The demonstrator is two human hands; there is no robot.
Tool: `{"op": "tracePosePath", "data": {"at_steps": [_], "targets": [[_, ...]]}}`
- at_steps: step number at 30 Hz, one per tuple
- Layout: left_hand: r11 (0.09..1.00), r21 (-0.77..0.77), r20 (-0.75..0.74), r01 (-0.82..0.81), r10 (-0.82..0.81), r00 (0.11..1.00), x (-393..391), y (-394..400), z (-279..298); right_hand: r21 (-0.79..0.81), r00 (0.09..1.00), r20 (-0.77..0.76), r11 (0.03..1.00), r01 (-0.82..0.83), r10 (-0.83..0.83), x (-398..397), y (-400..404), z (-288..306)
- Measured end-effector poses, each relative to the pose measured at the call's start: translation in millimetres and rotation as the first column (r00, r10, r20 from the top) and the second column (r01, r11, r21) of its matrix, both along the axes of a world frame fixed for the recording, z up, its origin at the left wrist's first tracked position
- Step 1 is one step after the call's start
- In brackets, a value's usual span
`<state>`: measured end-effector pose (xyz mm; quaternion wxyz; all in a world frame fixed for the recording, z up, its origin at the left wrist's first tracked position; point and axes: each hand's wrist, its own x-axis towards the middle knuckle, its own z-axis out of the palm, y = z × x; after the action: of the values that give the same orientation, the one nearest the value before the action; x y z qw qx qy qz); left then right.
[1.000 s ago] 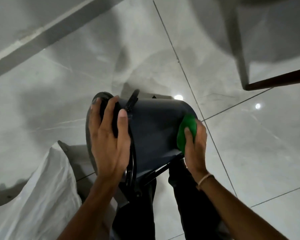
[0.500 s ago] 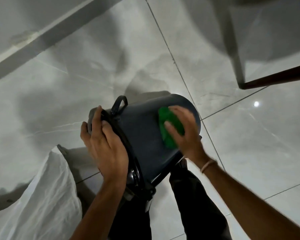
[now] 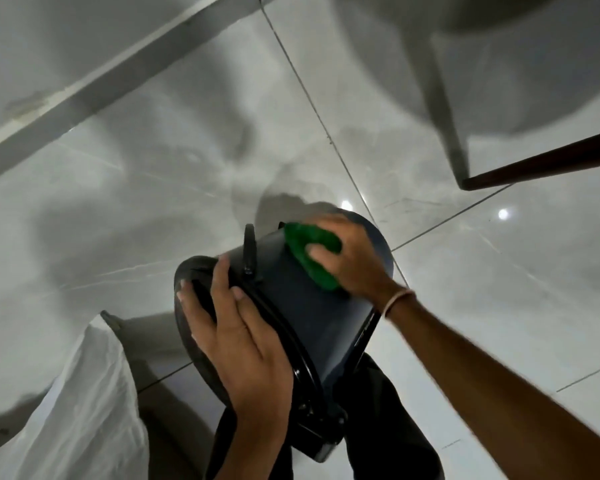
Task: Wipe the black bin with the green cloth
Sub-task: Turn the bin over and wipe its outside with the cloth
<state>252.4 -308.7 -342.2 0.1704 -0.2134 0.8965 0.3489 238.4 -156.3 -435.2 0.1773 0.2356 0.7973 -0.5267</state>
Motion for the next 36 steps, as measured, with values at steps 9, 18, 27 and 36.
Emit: {"op": "tracePosePath", "data": {"at_steps": [9, 18, 27, 36], "targets": [[0.612, -0.134, -0.089, 0.779, -0.790, 0.606, -33.9, -54.3, -21.2, -0.169, 0.967, 0.234, 0.983, -0.067, 0.106, -13.3, 22.1, -14.4], [0.628, -0.078, -0.147, 0.774, -0.775, 0.614, -37.5, -82.5, -34.3, 0.069, 0.958, -0.253, 0.990, -0.122, 0.135, 77.0, -34.2, 11.6], [0.677, -0.127, -0.122, 0.725, -0.736, 0.666, -40.8, -31.1, -22.6, -0.018, 0.887, 0.461, 0.999, 0.040, -0.027, -39.5, 37.7, -76.0], [0.798, -0.189, -0.087, 0.572, -0.594, 0.800, -41.0, -9.7, -19.4, -0.151, 0.966, -0.135, 0.968, 0.199, -0.219, 79.1, -24.4, 44.4]]}}
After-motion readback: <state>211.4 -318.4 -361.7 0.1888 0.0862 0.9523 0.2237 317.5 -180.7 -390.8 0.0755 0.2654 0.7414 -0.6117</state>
